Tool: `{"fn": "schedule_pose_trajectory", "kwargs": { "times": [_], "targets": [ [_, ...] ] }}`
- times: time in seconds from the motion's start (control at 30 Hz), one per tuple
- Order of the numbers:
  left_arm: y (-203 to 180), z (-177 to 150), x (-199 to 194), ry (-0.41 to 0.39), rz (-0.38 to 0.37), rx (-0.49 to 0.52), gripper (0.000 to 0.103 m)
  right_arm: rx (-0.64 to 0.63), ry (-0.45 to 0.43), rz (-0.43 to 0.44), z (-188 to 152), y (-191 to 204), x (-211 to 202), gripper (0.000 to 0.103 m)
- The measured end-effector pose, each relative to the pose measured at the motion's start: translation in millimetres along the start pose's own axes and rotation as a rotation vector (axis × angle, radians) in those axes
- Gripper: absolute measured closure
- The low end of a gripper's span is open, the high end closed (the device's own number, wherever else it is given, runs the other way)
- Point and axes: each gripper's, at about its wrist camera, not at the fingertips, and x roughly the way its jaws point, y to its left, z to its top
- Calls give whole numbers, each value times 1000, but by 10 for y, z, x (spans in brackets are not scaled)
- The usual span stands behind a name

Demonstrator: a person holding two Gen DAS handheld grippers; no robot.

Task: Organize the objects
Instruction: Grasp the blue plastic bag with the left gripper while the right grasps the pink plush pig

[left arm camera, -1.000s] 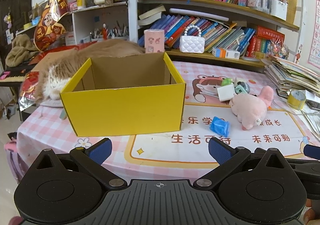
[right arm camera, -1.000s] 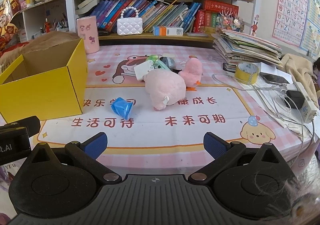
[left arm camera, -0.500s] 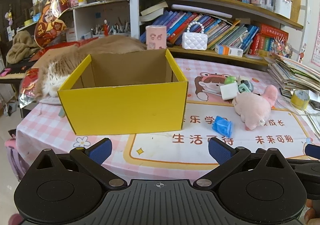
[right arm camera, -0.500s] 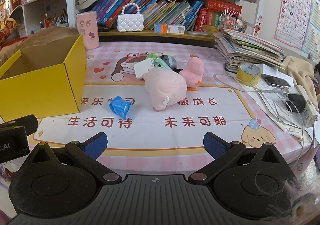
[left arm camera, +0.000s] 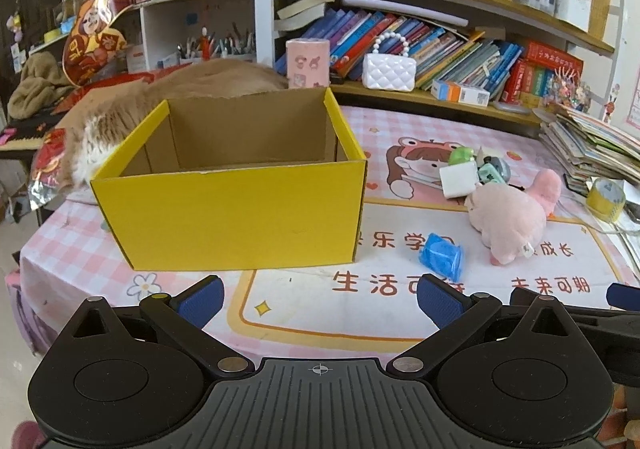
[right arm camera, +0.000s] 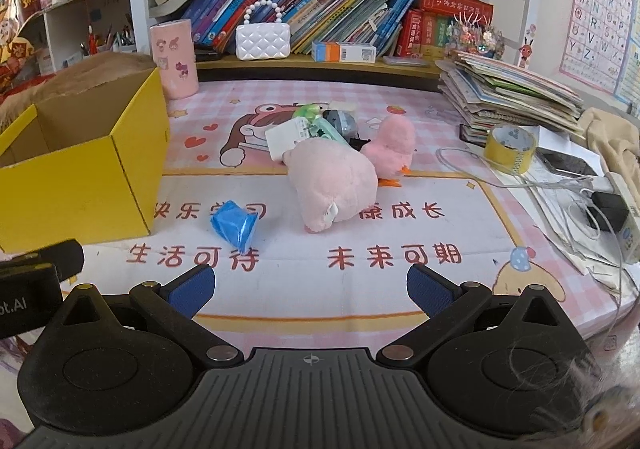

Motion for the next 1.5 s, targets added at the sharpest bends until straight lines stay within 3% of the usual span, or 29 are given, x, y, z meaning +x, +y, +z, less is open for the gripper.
{"fn": "schedule_pose_trajectory", "kwargs": {
  "times": [0.17, 0.5, 0.8, 1.0, 1.13, 1.23, 1.3, 1.5],
  "targets": [
    [-22, 41, 109, 16, 9, -32, 0, 0, 18, -4, 90, -64, 143, 0],
    [-81, 138, 406, 90, 27, -119, 0, -26, 8, 117, 336, -179, 417, 5],
    [-183, 213, 574, 122, 96, -175, 0, -55, 46, 192, 594, -274, 792, 8],
    [-318, 257, 640, 145, 99, -174, 0, -111, 53, 148, 704, -323, 1094, 8],
    [-457, 272, 720, 173, 63, -144, 1, -147, 77, 167, 752, -377, 1297, 8],
    [-576, 285, 781, 182, 36, -120, 3, -181, 93, 197, 778, -439, 1386, 33],
    [-647, 298, 832, 181, 13, -113, 6, -188, 90, 230, 802, -491, 1387, 40],
    [-880, 306, 1101, 207, -44, -88, 20, -97, 52, 293, 909, -720, 1212, 44]
  ]
}}
